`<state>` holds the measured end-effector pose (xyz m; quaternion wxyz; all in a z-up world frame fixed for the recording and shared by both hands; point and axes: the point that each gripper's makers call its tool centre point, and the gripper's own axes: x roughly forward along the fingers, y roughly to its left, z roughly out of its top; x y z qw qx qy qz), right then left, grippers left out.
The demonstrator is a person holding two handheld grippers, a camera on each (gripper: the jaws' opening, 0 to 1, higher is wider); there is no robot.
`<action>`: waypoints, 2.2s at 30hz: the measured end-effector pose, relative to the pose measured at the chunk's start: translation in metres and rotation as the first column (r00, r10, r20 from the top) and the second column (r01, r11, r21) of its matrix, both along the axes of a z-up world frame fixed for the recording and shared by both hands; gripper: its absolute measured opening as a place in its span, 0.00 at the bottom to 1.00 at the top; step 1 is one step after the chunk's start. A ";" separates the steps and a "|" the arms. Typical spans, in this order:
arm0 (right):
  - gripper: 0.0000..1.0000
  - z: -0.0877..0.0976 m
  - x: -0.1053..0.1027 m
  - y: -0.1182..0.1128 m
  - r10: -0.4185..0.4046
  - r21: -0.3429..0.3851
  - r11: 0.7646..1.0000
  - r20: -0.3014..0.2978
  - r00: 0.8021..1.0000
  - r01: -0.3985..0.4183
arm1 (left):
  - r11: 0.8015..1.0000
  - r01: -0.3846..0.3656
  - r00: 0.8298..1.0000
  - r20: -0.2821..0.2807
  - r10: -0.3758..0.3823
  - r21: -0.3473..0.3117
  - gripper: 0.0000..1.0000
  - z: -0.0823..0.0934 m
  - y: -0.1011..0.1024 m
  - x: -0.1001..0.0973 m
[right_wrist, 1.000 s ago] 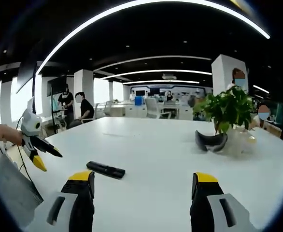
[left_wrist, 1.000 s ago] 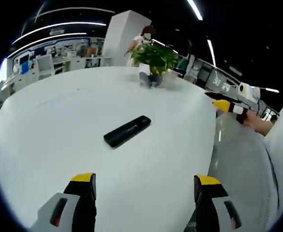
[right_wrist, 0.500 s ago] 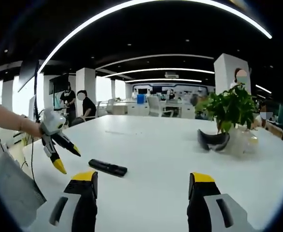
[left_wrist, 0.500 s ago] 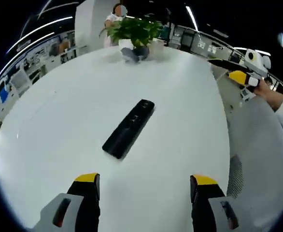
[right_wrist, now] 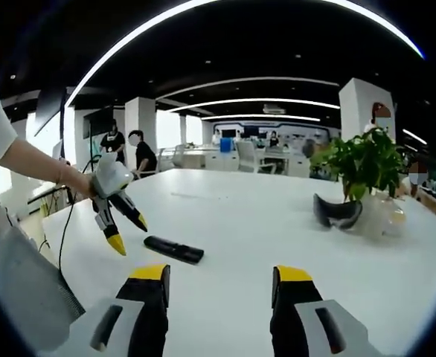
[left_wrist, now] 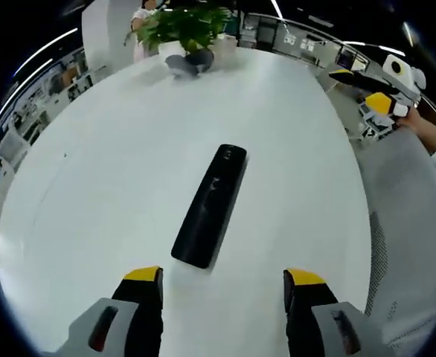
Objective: Press the specified remote control buttons in sequence, fully releasing each button before pressing the next.
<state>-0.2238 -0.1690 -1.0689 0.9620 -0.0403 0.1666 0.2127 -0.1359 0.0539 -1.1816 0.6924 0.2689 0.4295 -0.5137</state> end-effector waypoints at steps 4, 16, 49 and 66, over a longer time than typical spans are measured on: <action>0.48 -0.006 -0.001 0.001 0.020 -0.048 0.999 -0.020 1.000 -0.021 | 0.999 0.048 0.999 0.005 -0.048 0.020 0.59 -0.005 -0.009 0.004; 0.37 -0.009 -0.001 0.001 0.032 -0.060 0.998 -0.037 0.999 -0.034 | 0.989 0.122 0.992 0.019 -0.124 0.078 0.46 -0.012 -0.029 0.022; 0.21 -0.014 -0.006 0.003 0.055 -0.106 0.993 -0.054 0.997 -0.060 | 0.922 0.349 0.933 0.027 -0.358 0.165 0.24 -0.013 -0.038 -0.039; 0.19 -0.020 -0.010 0.010 0.094 -0.126 0.987 -0.083 0.992 -0.104 | 0.917 0.361 0.928 0.028 -0.371 0.171 0.24 -0.015 -0.035 -0.076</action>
